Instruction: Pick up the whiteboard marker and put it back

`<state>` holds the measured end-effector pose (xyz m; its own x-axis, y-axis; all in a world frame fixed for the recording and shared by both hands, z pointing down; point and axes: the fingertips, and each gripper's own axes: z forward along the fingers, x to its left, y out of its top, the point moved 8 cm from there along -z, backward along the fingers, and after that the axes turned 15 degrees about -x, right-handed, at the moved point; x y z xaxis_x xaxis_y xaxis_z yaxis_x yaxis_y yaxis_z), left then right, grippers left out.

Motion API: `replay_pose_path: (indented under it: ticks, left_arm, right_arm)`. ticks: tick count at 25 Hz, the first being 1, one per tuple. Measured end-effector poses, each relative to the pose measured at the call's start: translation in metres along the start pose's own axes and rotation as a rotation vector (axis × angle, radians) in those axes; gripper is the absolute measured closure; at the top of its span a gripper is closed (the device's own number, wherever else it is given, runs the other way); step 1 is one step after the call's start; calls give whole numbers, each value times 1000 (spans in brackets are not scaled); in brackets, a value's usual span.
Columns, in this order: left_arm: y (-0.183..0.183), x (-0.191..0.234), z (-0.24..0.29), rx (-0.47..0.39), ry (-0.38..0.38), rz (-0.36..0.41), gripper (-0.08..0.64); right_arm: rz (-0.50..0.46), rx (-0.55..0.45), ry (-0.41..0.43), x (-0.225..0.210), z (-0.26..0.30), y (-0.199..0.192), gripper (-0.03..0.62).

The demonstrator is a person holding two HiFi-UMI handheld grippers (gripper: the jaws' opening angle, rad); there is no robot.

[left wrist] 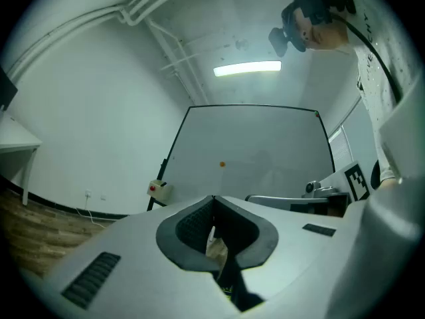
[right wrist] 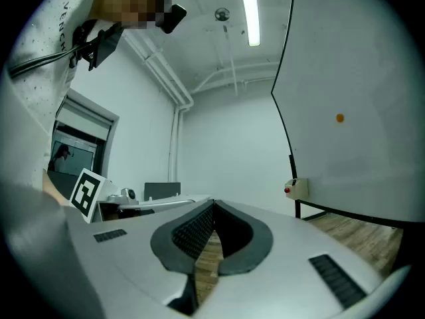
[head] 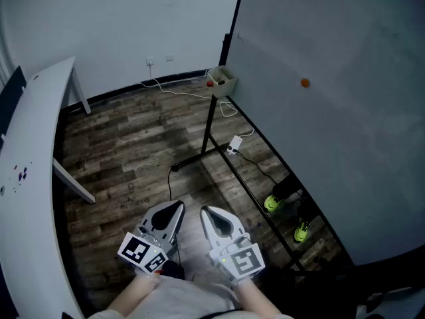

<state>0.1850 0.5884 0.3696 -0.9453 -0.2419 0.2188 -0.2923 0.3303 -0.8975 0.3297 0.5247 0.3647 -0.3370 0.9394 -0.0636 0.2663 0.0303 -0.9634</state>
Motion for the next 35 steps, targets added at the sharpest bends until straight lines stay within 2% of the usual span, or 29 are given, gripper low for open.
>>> replay_pose_path:
  ticks: [6,12,20,24,31,35]
  left_arm:
    - [4,52,23,1,-32,-13,545]
    - [11,105,46,11,-78,-34,545]
    - [13,160,65,28,-137,-49,545]
    - [9,172,71,49,-174,-19,545]
    - [-7,176,85,68,-178,-56,545]
    - [-11,187,101,53,-168,-60,545]
  right_arm:
    - [-21,-60,-32,-8,58,-7,574]
    - [-34,-21,-60,-13,109,-22,574]
    - [-41,-36,-146,-19,158,-40,574]
    - [-59,-27,-202,-21,166,-43,572]
    - [-37,-34,-301,-44,157,-45,572]
    - [-45,-32,-266,-56,168,-52,572]
